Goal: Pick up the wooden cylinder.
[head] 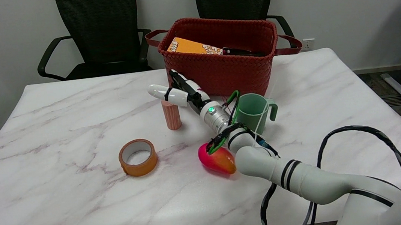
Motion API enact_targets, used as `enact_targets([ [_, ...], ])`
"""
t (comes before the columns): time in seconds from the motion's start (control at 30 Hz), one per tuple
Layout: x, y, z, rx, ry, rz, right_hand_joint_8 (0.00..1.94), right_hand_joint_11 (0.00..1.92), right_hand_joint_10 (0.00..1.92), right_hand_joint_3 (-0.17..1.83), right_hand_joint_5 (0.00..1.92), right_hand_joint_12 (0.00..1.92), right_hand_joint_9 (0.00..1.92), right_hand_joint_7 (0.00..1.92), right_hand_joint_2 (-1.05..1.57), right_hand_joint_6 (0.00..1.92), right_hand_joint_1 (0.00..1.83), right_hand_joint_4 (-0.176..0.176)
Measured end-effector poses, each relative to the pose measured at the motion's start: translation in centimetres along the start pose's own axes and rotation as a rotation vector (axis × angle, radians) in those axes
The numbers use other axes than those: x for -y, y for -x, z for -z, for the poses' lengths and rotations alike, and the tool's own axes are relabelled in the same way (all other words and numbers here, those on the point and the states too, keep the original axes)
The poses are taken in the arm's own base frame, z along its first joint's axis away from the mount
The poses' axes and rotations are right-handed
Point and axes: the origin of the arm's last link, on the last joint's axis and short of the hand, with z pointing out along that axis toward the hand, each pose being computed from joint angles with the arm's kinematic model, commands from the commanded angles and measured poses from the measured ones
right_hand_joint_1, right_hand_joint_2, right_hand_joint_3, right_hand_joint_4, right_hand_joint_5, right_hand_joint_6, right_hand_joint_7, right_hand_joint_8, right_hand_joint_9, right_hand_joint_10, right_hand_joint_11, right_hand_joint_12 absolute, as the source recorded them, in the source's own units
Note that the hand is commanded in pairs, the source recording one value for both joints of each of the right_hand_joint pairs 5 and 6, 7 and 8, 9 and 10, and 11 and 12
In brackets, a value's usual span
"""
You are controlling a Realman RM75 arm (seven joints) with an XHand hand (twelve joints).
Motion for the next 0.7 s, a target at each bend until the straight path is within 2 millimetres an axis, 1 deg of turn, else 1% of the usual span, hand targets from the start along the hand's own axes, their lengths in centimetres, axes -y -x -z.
enact_targets([
  [0.33,-0.8,0.5,-0.2,-0.009,0.025,-0.004,0.0,0.11,0.06,0.0,0.0,0.11,0.06,0.0,0.66,0.0,0.6,0.0],
  [0.43,-1.0,0.7,-0.2,-0.013,0.03,-0.006,0.0,0.11,0.06,0.08,0.0,0.11,0.06,0.0,0.65,0.0,0.58,0.0],
  [0.7,-1.3,1.4,-0.3,-0.012,0.044,-0.012,0.0,0.11,0.06,0.08,0.0,0.11,0.06,0.0,0.63,0.0,0.58,0.0],
])
